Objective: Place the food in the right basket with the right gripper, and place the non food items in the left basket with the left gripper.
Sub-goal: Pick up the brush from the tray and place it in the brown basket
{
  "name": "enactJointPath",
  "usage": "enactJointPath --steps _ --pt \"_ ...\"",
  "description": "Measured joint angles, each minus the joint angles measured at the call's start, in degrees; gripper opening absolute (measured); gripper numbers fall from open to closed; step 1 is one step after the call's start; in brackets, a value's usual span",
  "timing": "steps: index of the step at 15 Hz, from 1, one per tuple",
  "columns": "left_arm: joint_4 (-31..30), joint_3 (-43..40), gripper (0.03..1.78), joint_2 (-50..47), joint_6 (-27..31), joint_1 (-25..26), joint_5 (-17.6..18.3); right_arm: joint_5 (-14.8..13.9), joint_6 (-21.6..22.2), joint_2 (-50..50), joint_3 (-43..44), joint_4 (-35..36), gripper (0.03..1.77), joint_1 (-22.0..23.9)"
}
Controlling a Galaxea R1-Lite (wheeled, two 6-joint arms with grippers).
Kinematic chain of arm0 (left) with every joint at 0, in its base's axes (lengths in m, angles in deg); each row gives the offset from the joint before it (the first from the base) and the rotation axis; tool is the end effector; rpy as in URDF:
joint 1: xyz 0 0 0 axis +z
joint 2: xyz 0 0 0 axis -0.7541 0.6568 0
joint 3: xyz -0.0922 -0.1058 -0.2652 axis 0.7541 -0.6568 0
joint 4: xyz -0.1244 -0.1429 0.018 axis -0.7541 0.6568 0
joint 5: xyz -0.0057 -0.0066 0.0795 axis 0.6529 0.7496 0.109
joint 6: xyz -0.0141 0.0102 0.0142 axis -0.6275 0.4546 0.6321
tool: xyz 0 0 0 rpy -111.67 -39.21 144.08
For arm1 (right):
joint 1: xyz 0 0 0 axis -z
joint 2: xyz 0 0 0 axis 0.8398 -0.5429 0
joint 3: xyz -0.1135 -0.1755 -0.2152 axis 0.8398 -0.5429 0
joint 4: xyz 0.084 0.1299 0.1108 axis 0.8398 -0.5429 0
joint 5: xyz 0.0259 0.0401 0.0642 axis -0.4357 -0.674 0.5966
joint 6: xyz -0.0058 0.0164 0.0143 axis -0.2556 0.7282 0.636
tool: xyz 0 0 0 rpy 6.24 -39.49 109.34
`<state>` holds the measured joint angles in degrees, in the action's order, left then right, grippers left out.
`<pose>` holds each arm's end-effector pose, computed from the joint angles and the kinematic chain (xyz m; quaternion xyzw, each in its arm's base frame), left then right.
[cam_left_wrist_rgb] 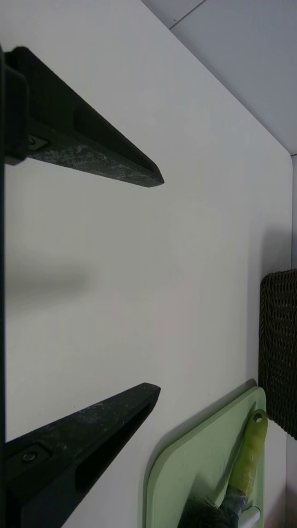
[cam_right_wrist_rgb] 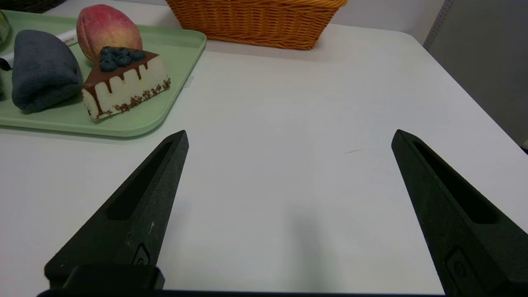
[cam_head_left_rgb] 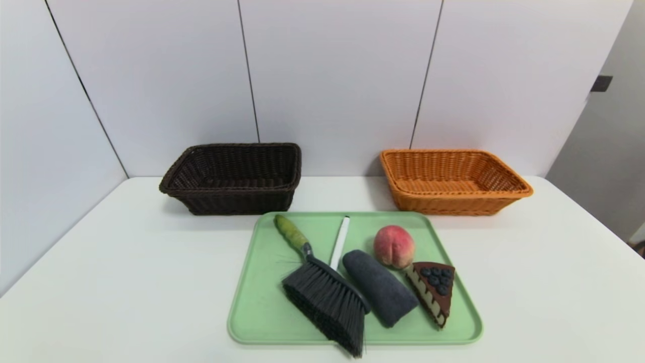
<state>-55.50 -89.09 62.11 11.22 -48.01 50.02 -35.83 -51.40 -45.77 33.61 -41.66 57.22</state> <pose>-0.0229 -0.0002 0.0765 -0.0206 -0.0051 0.0123 0.9997 -0.0229 0.0008 0.0746 -0.0504 0.0032 0.0146 0.9986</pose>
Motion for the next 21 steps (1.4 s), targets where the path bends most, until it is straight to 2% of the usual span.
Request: enactJointPath --steps 6,8,10,12,14,21 --pt "0.6 1.8 1.69 0.0 3.9 0.0 0.2 0.4 0.2 0.0 2.6 -0.4 1.70 0.0" --pt "4.2 7.3 1.69 0.3 3.9 0.0 0.1 1.9 0.3 -0.5 7.9 -3.2 1.70 0.0" --pt "11.4 15.7 1.69 2.0 2.8 0.0 0.1 3.0 0.4 -3.1 13.8 -7.5 1.70 0.0" --pt "17.5 22.3 1.69 6.6 -0.1 0.0 0.2 3.1 0.4 -7.8 18.4 -9.6 1.70 -0.1" --pt "19.8 26.9 1.69 12.7 -3.4 0.0 0.2 3.2 0.4 -14.0 22.6 -10.2 1.70 -0.1" --pt "19.9 41.8 1.69 39.2 -6.4 0.0 0.5 3.9 0.4 -41.9 38.0 -9.7 1.70 0.0"
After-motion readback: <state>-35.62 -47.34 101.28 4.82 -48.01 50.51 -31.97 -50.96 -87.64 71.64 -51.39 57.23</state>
